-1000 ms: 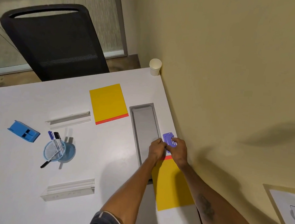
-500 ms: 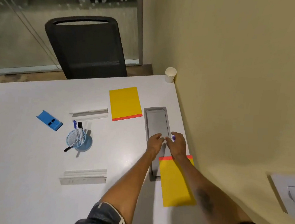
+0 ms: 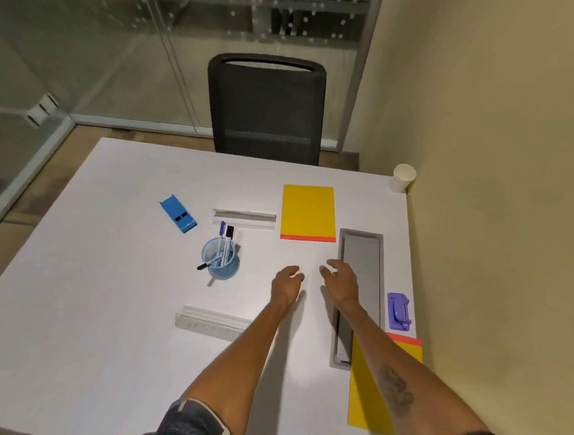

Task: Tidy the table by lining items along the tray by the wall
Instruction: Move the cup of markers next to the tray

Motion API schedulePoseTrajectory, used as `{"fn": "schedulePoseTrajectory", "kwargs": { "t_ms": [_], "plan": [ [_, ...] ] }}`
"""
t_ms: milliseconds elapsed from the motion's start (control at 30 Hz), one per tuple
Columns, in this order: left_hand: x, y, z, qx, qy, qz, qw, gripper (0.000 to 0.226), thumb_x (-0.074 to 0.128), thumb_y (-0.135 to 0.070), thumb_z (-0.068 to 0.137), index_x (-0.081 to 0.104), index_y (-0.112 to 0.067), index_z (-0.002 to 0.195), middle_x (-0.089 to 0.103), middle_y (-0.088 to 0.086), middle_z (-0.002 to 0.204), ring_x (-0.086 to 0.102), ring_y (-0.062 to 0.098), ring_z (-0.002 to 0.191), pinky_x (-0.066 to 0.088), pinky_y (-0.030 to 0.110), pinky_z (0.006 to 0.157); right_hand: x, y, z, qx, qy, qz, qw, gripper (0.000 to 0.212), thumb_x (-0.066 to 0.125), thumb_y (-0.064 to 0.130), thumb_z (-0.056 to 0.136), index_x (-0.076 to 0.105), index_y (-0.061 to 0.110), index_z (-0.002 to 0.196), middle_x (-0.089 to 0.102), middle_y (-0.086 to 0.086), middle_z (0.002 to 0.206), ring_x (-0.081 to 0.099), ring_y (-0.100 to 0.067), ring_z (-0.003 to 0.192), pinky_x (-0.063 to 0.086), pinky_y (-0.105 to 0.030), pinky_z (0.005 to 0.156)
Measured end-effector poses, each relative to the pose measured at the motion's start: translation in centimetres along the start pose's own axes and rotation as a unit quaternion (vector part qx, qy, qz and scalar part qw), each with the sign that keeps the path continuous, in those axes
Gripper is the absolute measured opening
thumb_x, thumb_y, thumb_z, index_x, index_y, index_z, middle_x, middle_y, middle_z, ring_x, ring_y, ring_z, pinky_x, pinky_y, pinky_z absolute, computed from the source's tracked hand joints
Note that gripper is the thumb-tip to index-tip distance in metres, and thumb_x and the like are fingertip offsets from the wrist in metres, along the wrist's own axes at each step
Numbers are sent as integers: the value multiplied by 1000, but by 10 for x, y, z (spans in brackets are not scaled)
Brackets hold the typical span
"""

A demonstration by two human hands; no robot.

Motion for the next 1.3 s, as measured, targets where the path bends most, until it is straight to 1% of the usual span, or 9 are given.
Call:
{"fn": "schedulePoseTrajectory", "kwargs": {
  "t_ms": [200,567,767,867,900,967,1100,1167,1300],
  "plan": [
    [-66,23,4,-35,-98,-48,993,41,52,-9,97,56,-7,137,57,11,141,58,29,126,49,42,107,47,35,2,-33,45,-24,998,36,53,19,101,58,4,133,57,-11,139,53,-26,130,40,-34,113],
    [-157,78,7,-106,-233,-33,966,40,46,1,93,66,-6,127,64,12,134,59,33,125,47,41,108,122,72,1,-49,99,-13,994,30,57,7,96,65,-2,123,66,-18,126,63,-36,116,47,-46,105],
    [-190,79,16,-112,-304,-53,945,36,45,-3,96,68,-11,124,67,11,129,62,33,121,48,40,106,150,82,8,-29,108,-23,993,29,56,6,94,69,1,120,68,-14,125,63,-29,117,48,-31,104],
    [-202,75,28,-97,-314,-104,939,34,46,-4,95,71,-7,119,70,17,122,64,38,116,50,44,104,158,84,14,20,99,8,995,26,58,3,92,72,1,114,72,-18,114,69,-30,95,47,0,60],
    [-205,73,33,-91,-320,-119,935,32,48,-4,95,72,-6,117,71,19,120,65,40,114,52,45,102,160,85,16,35,89,22,995,25,60,2,90,73,0,111,73,-20,110,68,-30,87,40,3,45],
    [-209,66,42,-79,-329,-140,930,28,53,-7,96,73,-5,115,72,18,117,66,39,112,53,45,101,163,87,20,62,69,56,994,22,63,0,89,74,-1,107,74,-23,107,69,-33,83,36,3,37],
    [-212,51,60,-61,-323,-191,925,25,61,-6,94,74,-4,116,72,14,116,68,27,94,57,28,81,174,93,28,94,75,104,987,17,66,1,87,76,-1,100,73,-18,92,61,-11,57,51,-8,51],
    [-210,47,69,-62,-305,-223,924,28,64,-3,92,72,-3,119,71,14,118,67,25,92,57,29,85,181,95,32,111,88,129,981,15,65,1,87,76,1,97,70,-15,85,63,-17,59,57,-26,63],
    [-204,42,78,-54,-266,-255,928,34,67,-1,90,68,2,124,70,16,120,66,23,93,55,30,89,194,101,38,127,71,132,980,19,65,3,85,78,3,99,74,-17,92,74,-31,80,63,-39,75]
  ]
}}
Point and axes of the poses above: each hand's wrist, its own z-axis towards the middle knuckle, its own x-axis out of the palm, y = z × x, the point moved 2 cm from there along z, towards the middle knuckle
